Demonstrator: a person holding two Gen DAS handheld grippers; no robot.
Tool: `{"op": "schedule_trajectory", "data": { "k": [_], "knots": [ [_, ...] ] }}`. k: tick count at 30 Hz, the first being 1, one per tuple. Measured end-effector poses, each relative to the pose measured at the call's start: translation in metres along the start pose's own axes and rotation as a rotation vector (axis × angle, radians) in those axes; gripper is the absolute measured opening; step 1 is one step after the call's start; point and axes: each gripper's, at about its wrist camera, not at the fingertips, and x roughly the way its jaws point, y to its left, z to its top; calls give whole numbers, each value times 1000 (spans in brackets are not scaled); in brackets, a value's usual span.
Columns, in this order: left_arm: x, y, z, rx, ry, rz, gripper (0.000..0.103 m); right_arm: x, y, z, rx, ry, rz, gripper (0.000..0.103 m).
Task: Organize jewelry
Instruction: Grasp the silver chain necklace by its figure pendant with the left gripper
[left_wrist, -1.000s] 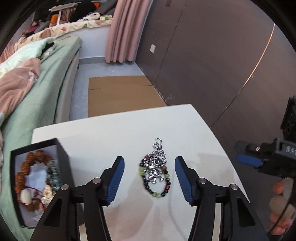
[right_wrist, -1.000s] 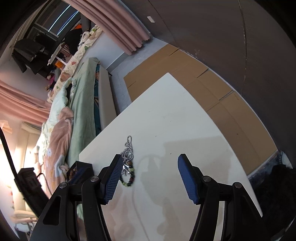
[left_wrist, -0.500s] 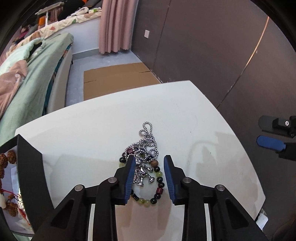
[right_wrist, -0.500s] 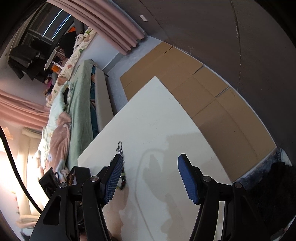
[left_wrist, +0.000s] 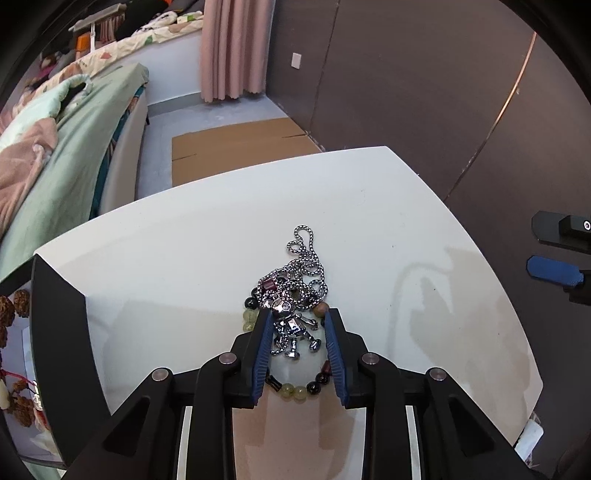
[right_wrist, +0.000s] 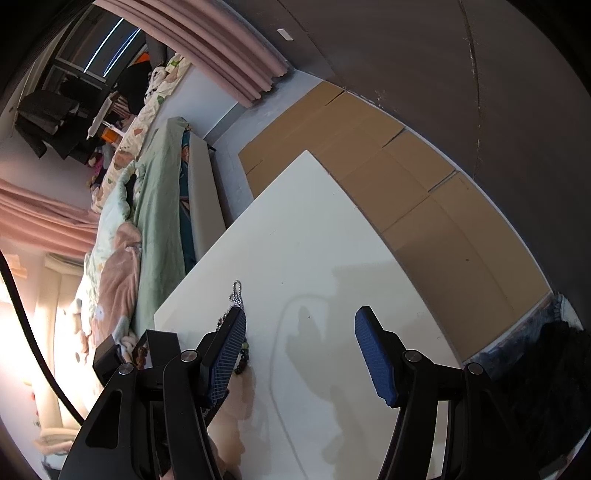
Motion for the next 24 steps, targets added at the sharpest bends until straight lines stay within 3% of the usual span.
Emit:
{"op": "schedule_trajectory", "data": {
  "k": [7,10,13,17,24],
  "knots": [
    [3,8,3,-34,16,-71,30,9,5,-2,-14,15,-18,62],
    [2,11,2,-34,16,-22,21,11,5,-2,-12,20,-21,62],
    [2,10,2,-20,18,-23,20,11,7,-1,-15,19,-20,62],
    [2,-5,0,67,-2,49,21,13,9,-3,-29,26,-23,62],
    [5,3,5,9,-3,-9,21,14,11,-4,-50,22,-55,62]
  ]
}}
